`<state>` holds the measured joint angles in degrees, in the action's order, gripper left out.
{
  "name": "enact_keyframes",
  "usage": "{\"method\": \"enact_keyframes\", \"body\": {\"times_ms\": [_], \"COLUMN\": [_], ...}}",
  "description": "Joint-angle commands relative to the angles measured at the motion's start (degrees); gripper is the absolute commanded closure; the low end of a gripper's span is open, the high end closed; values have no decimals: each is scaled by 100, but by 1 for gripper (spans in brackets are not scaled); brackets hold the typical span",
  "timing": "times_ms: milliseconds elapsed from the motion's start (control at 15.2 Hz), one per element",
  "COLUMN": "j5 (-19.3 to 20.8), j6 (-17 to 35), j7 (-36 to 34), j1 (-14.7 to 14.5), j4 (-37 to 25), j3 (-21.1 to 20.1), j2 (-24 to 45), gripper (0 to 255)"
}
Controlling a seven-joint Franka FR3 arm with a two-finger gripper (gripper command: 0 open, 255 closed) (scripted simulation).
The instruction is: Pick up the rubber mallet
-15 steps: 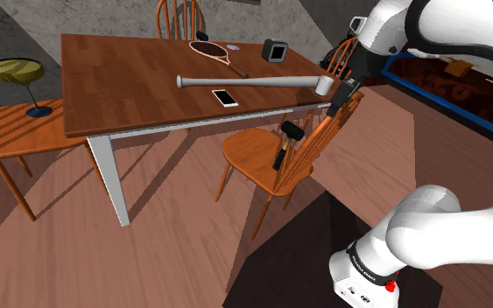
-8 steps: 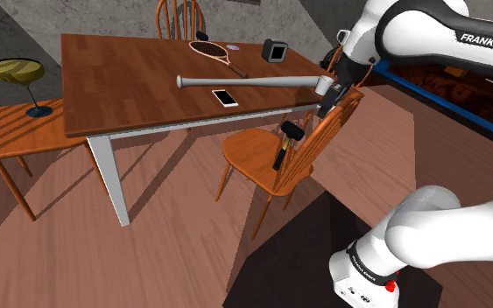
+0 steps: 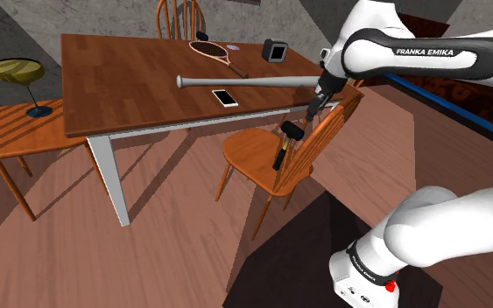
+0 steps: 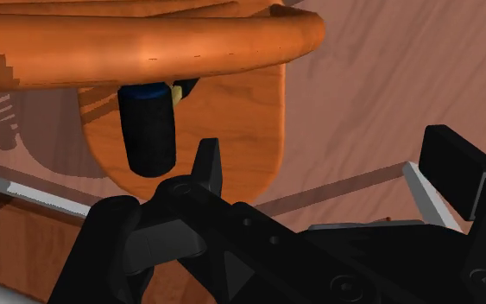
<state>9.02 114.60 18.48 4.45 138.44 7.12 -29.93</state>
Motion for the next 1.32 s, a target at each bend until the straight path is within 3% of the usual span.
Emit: {"method": "enact_keyframes", "body": {"times_ms": [0, 528, 1254], "j5": [12, -199, -1209], "j6": [334, 1425, 2227], "j7": [127, 832, 2060], "j1": [18, 84, 438], "j4": [-85, -667, -2255], "j3": [130, 666, 892], "j2": [394, 2034, 4503], "gripper": [0, 0, 0]}}
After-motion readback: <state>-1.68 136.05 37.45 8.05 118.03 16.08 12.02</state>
